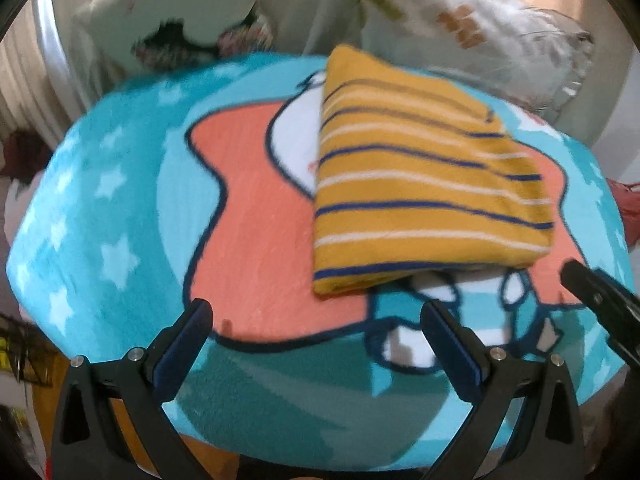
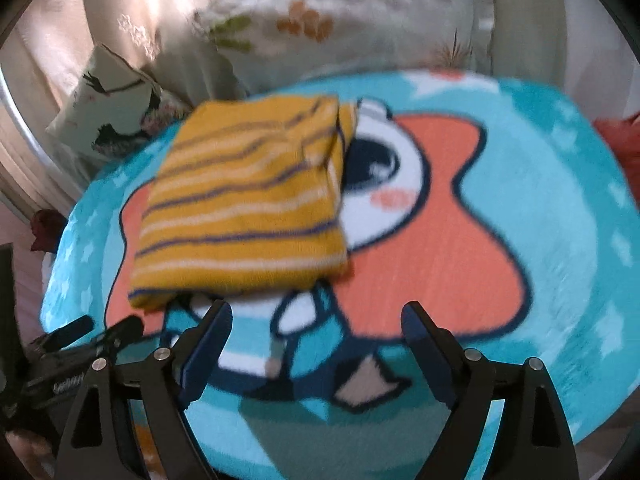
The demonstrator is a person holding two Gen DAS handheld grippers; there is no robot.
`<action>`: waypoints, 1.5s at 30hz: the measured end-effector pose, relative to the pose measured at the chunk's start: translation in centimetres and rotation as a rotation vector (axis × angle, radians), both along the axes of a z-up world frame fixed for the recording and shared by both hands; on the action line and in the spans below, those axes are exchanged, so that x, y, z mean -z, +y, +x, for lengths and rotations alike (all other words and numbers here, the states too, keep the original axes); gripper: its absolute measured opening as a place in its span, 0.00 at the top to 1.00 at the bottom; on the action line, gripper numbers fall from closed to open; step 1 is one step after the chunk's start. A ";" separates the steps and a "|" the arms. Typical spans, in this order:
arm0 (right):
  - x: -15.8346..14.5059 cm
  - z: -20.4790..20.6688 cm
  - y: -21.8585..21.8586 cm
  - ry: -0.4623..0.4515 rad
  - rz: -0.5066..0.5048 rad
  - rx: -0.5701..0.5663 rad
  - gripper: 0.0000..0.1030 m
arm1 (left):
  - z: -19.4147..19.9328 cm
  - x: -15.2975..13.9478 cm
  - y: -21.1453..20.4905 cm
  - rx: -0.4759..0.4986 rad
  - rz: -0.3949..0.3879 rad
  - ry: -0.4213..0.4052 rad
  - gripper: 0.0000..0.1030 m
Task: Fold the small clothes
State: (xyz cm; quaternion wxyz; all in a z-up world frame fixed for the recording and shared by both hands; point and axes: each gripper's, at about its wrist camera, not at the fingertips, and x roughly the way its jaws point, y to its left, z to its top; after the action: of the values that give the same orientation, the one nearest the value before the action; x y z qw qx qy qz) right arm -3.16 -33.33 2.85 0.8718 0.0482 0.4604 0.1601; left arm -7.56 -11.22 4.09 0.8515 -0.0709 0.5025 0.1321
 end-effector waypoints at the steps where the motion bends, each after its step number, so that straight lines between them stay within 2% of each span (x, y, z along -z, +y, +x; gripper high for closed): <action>1: -0.3 0.0 0.0 -0.015 -0.006 0.007 0.13 | -0.1 -0.7 -0.5 0.014 0.022 -0.020 0.00; 5: -0.9 -0.1 -0.4 -0.050 -0.032 0.041 0.12 | -0.7 -1.9 -1.2 0.036 0.023 -0.050 0.00; 11: -0.5 -0.3 -1.1 -0.042 -0.056 0.062 0.13 | -0.5 -1.8 -1.3 0.036 -0.001 -0.040 0.00; 27: 0.4 -1.1 -1.2 -0.017 -0.073 0.039 0.13 | -1.4 -1.0 -2.1 0.021 -0.008 0.013 0.00; 45: 0.2 -1.8 0.2 -0.050 -0.138 -0.007 0.13 | -1.5 -0.6 -2.0 0.017 -0.035 0.030 0.00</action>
State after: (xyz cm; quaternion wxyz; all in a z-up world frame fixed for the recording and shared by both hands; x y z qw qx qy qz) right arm -4.99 -33.17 2.67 0.8838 -0.0177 0.4485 0.1323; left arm -9.04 -13.22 4.65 0.8435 -0.0795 0.5181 0.1170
